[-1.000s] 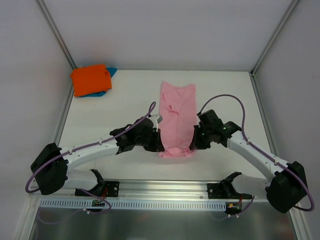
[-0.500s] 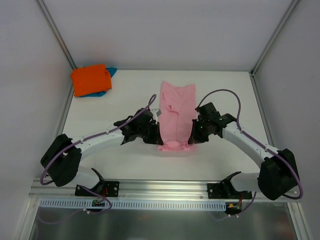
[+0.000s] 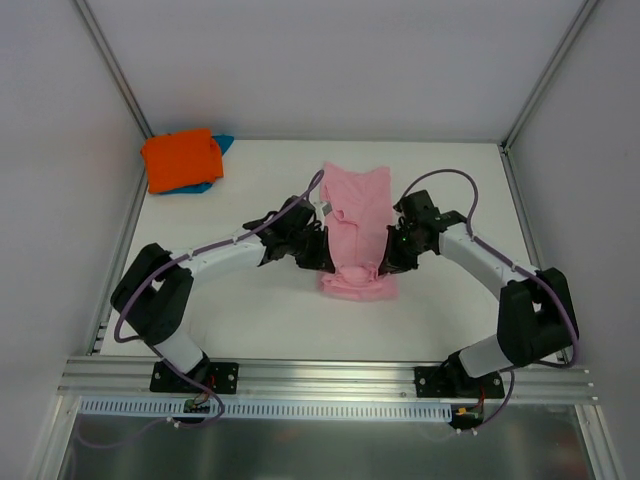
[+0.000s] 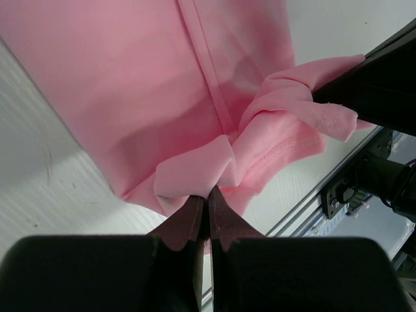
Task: Fold and stack the t-shirts
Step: Fold the folded rectangular tshirt in 1/3 of the way
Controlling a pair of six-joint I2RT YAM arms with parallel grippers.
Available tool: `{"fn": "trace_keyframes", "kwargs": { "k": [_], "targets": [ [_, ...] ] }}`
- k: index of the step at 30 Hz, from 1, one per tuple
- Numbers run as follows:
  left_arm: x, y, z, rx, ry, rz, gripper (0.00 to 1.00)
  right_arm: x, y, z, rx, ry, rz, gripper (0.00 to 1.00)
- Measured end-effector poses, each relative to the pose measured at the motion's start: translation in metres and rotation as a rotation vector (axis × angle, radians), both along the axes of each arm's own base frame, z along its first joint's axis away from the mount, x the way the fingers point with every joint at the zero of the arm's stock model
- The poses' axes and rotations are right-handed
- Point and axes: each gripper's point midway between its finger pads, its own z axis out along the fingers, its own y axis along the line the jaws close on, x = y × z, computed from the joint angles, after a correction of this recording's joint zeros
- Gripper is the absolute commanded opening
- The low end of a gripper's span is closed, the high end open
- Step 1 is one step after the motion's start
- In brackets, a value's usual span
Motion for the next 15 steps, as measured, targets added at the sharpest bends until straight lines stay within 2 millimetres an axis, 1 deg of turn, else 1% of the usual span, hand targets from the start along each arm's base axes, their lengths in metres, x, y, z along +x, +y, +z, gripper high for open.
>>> {"fn": "trace_keyframes", "kwargs": {
  "k": [4, 5, 6, 7, 8, 9, 10, 11, 12, 13, 15],
  "targets": [
    [0.015, 0.000, -0.003, -0.005, 0.012, 0.009, 0.00, 0.011, 0.001, -0.010, 0.005, 0.029, 0.000, 0.01],
    [0.020, 0.001, -0.004, -0.005, 0.016, 0.014, 0.12, 0.016, 0.001, -0.012, 0.005, 0.036, -0.003, 0.07],
    [0.025, 0.002, -0.005, -0.005, 0.016, 0.016, 0.27, 0.022, 0.001, -0.013, 0.006, 0.039, -0.006, 0.17],
    [0.032, 0.003, -0.006, -0.006, 0.017, 0.023, 0.73, 0.028, 0.001, -0.013, 0.005, 0.037, -0.009, 0.33],
    [0.038, 0.005, -0.007, -0.004, 0.012, 0.028, 0.99, 0.040, 0.001, -0.013, 0.007, 0.029, -0.015, 0.55],
    [0.044, 0.008, -0.008, -0.006, 0.011, 0.046, 0.99, 0.052, 0.000, -0.012, 0.005, 0.014, -0.014, 0.67],
    [0.048, 0.012, -0.007, -0.008, 0.011, 0.061, 0.99, 0.063, -0.001, -0.010, 0.005, -0.003, -0.021, 0.73],
    [0.054, 0.016, -0.007, -0.005, 0.006, 0.077, 0.99, 0.074, -0.003, -0.008, 0.004, -0.019, -0.025, 0.74],
    [0.060, 0.020, -0.007, -0.004, -0.006, 0.096, 0.99, 0.087, -0.004, -0.003, 0.006, -0.047, -0.029, 0.85],
    [0.067, 0.023, -0.006, -0.008, -0.026, 0.114, 0.99, 0.098, -0.006, 0.002, 0.009, -0.072, -0.036, 0.99],
    [0.076, 0.030, -0.003, -0.013, -0.063, 0.145, 0.99, 0.117, -0.012, 0.014, 0.011, -0.125, -0.043, 0.99]
  ]
}}
